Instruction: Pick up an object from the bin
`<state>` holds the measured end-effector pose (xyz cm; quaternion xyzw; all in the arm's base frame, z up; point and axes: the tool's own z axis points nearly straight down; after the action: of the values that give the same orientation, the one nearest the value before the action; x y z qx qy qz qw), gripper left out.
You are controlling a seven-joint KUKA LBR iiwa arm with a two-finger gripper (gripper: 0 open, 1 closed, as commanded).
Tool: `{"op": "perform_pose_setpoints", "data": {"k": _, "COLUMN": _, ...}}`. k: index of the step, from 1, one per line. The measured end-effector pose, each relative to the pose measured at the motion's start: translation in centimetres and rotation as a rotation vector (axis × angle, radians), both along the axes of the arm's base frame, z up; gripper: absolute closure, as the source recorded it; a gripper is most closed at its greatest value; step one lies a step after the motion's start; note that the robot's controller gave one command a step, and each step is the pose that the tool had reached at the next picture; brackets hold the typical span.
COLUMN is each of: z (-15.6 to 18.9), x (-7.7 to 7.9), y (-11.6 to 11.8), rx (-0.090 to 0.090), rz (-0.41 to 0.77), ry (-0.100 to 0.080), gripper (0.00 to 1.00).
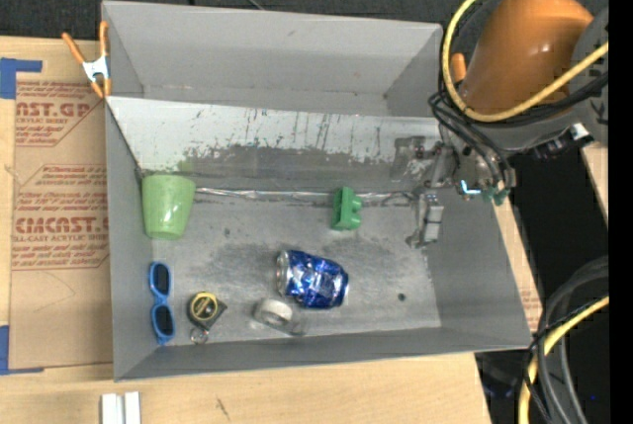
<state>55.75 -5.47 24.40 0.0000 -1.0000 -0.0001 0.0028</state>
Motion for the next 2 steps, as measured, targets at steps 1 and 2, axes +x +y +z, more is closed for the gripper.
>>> {"op": "perform_pose_setpoints", "data": {"k": 1, "z": -12.6, "x": -5.1, "y": 3.8, "rx": 0.001, "rz": -0.005, "ry": 0.004, "gripper": 0.00}}
{"op": "perform_pose_setpoints", "data": {"k": 2, "z": -17.6, "x": -7.2, "y": 8.9, "rx": 0.003, "rz": 0.027, "ry": -0.007, "gripper": 0.00}}
